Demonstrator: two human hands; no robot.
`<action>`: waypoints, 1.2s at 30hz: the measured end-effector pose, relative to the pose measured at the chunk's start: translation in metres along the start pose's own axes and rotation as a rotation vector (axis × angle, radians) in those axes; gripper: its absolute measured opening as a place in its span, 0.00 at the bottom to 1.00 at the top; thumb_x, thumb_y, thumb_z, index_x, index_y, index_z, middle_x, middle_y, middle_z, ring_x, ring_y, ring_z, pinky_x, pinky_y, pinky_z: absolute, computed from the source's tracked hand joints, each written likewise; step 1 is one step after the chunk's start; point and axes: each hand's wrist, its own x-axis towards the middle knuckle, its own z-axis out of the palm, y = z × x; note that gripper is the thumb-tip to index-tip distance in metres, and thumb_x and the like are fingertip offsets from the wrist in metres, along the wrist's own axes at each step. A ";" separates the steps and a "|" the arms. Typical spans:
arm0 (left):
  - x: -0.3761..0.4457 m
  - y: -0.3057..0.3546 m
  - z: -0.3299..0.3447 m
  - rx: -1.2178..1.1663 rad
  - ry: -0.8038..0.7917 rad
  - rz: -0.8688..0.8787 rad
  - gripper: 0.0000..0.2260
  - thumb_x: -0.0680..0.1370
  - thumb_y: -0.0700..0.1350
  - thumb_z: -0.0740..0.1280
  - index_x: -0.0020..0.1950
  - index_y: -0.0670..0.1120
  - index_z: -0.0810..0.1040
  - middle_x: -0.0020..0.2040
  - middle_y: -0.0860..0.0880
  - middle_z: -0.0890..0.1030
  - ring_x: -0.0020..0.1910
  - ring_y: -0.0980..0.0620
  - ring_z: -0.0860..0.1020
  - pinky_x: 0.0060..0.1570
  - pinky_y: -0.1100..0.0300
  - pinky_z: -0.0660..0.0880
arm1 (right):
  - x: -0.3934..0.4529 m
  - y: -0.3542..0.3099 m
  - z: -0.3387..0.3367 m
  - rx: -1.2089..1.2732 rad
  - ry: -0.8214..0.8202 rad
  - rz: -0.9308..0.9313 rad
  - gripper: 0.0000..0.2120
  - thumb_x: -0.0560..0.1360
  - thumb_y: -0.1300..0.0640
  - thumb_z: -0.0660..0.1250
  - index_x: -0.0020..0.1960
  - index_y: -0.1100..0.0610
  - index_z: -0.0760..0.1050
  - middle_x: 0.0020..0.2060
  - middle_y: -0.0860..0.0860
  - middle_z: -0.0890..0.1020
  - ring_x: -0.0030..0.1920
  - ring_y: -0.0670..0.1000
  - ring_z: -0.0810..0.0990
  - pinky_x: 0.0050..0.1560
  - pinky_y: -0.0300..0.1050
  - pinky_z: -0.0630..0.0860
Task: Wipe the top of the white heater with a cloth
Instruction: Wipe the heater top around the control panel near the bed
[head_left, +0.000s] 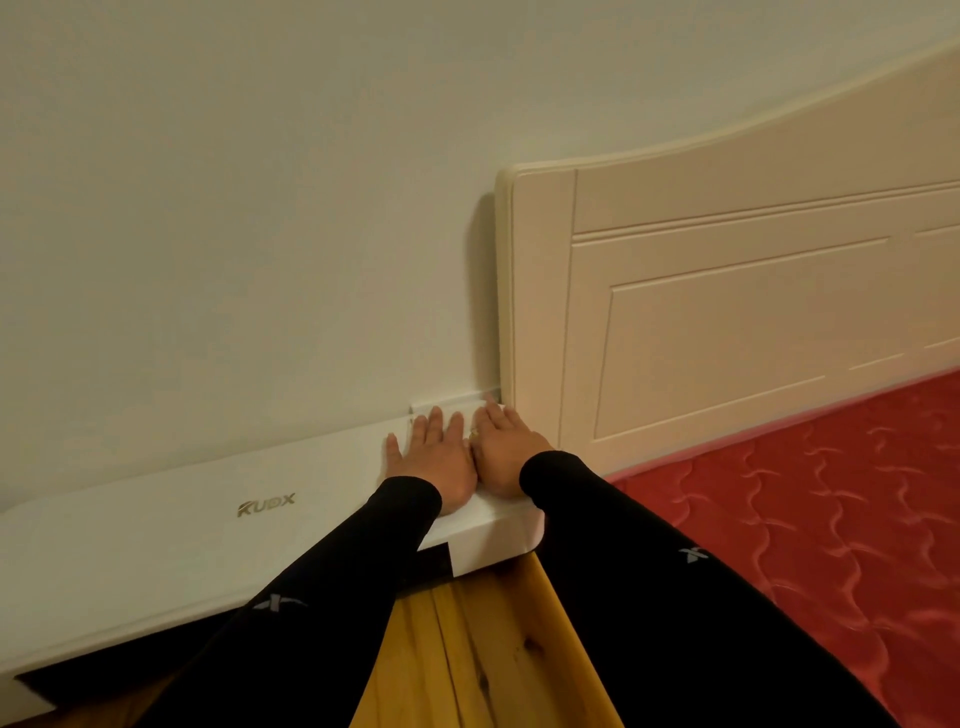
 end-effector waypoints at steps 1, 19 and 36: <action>-0.003 0.001 0.000 0.000 -0.003 -0.001 0.26 0.82 0.53 0.43 0.80 0.52 0.41 0.80 0.48 0.40 0.78 0.48 0.40 0.74 0.38 0.40 | -0.003 0.000 0.001 0.004 -0.004 0.004 0.33 0.83 0.48 0.51 0.82 0.60 0.42 0.82 0.55 0.42 0.81 0.57 0.42 0.78 0.61 0.53; -0.053 0.024 0.011 0.003 -0.006 0.057 0.26 0.82 0.55 0.44 0.80 0.52 0.44 0.81 0.47 0.43 0.79 0.45 0.42 0.74 0.39 0.43 | -0.073 0.002 0.013 0.102 0.102 0.027 0.29 0.81 0.57 0.59 0.79 0.62 0.56 0.78 0.61 0.59 0.77 0.64 0.58 0.76 0.57 0.60; -0.061 0.029 0.016 0.016 0.012 0.123 0.26 0.81 0.55 0.46 0.79 0.53 0.45 0.81 0.48 0.46 0.79 0.45 0.44 0.73 0.36 0.45 | -0.088 0.004 0.009 0.319 0.067 0.108 0.29 0.81 0.58 0.58 0.77 0.68 0.54 0.71 0.65 0.66 0.68 0.62 0.71 0.66 0.49 0.70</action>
